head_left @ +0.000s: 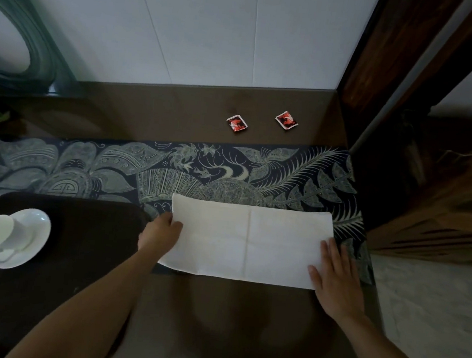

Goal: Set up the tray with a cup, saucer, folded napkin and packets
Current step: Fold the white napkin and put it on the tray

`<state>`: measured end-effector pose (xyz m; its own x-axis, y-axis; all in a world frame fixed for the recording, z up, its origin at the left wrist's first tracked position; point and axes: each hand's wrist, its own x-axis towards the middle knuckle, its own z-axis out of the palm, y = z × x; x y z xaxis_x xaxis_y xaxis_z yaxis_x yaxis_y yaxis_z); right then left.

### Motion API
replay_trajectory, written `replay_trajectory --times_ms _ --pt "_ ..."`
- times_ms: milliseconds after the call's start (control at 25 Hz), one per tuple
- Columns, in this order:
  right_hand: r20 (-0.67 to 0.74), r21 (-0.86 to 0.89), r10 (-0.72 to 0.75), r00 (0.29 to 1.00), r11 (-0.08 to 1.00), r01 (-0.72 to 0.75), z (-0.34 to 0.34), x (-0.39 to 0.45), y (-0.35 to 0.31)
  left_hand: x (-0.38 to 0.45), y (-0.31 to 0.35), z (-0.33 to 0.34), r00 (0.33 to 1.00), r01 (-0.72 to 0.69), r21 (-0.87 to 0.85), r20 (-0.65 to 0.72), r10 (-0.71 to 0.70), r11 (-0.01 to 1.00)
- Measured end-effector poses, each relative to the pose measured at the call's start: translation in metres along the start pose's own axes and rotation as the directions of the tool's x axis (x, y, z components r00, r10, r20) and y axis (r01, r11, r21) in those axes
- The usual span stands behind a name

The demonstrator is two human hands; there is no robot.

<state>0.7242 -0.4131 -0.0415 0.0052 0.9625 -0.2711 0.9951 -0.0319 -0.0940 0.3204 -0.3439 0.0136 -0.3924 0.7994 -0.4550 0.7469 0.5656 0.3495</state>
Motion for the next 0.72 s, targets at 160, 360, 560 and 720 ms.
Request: replay_trajectory --times_ms 160,360,560,720 --pt "0.001 0.024 0.027 1.000 0.999 -0.027 0.000 0.000 0.009 -0.037 0.040 -0.014 0.980 -0.158 -0.300 0.066 0.186 0.941" --pt "-0.001 0.071 0.043 0.999 0.997 -0.042 -0.008 -0.002 0.017 -0.076 0.123 0.003 0.928 -0.189 -0.520 0.182 0.324 0.833" --pt "0.009 0.093 0.068 0.998 0.993 -0.069 -0.021 -0.007 0.027 -0.094 0.202 0.068 0.891 -0.136 -0.495 0.318 0.325 0.858" --pt "-0.007 0.140 0.088 0.996 0.986 -0.086 -0.023 -0.014 0.036 -0.102 0.235 0.124 0.860 -0.141 -0.336 0.424 0.283 0.931"
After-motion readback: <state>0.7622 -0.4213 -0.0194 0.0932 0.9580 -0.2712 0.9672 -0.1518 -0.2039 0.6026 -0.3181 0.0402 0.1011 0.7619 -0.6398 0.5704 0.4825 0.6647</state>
